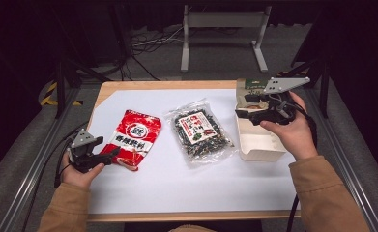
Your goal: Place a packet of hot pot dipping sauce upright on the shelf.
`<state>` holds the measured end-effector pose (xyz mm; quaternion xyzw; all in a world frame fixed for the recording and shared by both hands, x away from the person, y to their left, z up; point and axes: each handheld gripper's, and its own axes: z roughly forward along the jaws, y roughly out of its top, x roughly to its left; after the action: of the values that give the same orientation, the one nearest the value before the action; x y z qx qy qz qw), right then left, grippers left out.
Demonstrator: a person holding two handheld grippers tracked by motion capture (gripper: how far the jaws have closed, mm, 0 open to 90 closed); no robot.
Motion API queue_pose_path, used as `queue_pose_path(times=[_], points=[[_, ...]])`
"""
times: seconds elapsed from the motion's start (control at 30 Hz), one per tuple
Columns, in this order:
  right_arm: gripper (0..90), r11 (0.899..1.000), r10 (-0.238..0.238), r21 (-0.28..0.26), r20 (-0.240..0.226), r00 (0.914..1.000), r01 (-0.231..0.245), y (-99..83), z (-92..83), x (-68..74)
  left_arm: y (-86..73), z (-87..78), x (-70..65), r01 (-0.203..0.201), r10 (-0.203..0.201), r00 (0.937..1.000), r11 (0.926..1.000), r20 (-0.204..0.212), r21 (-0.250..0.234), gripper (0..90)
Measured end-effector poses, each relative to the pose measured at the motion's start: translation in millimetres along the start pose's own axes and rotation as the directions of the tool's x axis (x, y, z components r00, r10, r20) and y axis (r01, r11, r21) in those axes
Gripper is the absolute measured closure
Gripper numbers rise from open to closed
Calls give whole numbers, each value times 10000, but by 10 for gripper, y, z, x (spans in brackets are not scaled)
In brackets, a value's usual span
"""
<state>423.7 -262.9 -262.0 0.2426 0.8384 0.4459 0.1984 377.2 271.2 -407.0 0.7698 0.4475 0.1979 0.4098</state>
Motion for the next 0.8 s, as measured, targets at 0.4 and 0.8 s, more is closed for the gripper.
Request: queue_pose_path(times=[0.4,0.8], points=[[349,9987,-404,302,-120,9991,408,-29,109,154,1,105,187,914,-875,9932,9946,-771,497,232],[343,9988,-243,423,-541,9982,266,-81,238,236,-25,339,381,1967,-1952,9804,9675,-248,1587,290]])
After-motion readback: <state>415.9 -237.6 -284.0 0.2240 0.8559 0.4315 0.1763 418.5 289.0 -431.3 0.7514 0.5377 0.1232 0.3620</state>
